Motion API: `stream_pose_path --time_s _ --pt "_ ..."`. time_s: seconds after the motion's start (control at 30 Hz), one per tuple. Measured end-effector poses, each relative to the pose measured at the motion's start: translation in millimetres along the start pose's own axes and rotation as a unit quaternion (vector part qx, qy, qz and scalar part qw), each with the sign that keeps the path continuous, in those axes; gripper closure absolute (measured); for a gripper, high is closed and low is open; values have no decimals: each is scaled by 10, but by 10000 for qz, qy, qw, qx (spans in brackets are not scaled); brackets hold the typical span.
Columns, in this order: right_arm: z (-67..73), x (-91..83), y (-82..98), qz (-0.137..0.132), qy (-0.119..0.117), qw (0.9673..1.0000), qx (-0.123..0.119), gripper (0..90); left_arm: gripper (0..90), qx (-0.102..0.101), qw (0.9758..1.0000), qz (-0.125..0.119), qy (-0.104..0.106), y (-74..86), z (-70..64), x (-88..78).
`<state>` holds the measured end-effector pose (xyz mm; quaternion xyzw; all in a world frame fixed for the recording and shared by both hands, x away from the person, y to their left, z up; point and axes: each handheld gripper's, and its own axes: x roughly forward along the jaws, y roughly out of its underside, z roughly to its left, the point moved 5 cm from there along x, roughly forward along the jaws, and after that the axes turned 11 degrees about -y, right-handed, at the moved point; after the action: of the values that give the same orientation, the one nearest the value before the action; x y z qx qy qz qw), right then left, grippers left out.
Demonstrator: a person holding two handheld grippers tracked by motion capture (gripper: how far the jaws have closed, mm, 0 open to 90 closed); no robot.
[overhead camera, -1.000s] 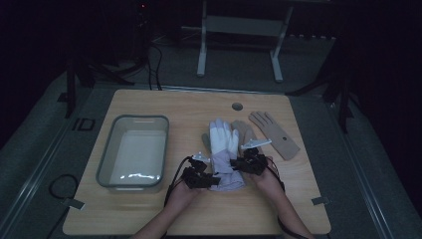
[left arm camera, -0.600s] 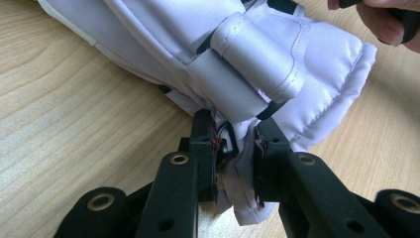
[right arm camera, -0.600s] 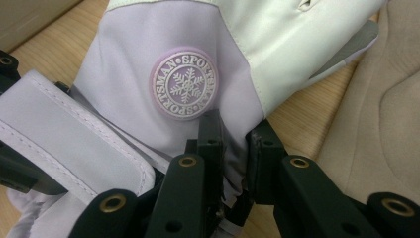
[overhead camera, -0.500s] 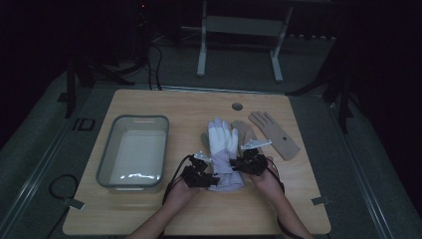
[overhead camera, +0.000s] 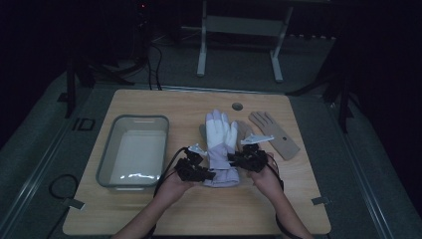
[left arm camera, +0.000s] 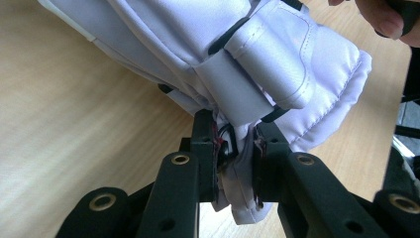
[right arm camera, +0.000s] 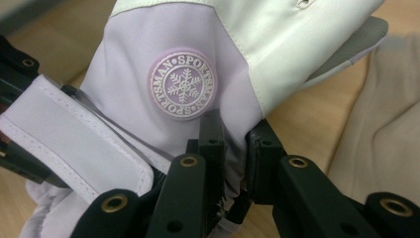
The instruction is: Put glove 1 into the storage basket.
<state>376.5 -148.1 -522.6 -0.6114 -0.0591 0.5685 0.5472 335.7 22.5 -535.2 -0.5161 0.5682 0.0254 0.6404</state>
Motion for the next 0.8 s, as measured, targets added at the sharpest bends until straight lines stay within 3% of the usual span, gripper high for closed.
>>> stream_pose_path --time_s 0.2,0.47,0.8 --pt "124 -89 -235 -217 67 9996 -140 799 764 208 9997 15 -131 -146 70 -248" --pt "280 -49 -495 -288 122 9991 -288 799 763 402 9983 223 -371 -231 198 -521" --pt "492 101 -759 -332 12 9987 -376 800 764 383 9969 367 -585 -208 387 -843"
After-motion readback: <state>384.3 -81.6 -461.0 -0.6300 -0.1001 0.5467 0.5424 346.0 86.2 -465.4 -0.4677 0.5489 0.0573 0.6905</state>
